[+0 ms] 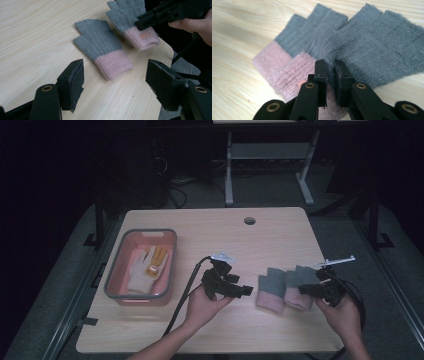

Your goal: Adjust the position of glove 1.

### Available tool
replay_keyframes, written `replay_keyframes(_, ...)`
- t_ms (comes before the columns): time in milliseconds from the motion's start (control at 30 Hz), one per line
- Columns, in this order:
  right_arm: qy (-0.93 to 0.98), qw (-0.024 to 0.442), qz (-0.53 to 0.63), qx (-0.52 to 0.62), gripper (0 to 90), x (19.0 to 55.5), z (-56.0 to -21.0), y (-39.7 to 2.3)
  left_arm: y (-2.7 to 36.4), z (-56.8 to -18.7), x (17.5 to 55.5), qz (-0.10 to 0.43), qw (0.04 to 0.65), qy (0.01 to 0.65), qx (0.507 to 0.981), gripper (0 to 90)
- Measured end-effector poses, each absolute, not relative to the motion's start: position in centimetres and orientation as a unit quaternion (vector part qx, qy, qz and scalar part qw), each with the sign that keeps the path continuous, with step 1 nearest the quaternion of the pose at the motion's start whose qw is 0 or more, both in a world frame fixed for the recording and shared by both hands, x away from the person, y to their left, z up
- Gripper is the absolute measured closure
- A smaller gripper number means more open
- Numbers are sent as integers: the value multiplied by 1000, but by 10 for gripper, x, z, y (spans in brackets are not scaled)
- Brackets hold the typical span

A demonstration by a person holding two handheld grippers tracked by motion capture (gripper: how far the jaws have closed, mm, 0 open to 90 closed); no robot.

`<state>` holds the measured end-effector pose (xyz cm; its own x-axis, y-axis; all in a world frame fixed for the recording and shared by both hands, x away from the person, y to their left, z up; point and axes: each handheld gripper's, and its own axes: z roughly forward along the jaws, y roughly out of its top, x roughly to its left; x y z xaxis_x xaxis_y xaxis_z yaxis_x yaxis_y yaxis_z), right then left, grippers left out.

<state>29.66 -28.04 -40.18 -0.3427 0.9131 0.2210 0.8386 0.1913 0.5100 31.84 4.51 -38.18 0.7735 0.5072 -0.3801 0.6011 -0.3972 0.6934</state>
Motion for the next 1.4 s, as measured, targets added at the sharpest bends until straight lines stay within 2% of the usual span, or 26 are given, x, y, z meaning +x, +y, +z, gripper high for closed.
replay_keyframes(700, 779, 48, 287, 555, 813, 315, -409, -222, 47, -387, 319, -55, 434, 338, 833, 306)
replay_keyframes(1067, 779, 46, 274, 562, 797, 321, -417, -210, 48, -389, 319, -55, 432, 340, 834, 306)
replay_keyframes(1200, 776, 40, 270, 569, 765, 320, -426, -211, 45, -393, 320, -59, 429, 342, 834, 305)
replay_keyframes(1400, 770, 37, 280, 572, 667, 319, -424, -216, 37, -398, 323, -71, 424, 343, 835, 311)
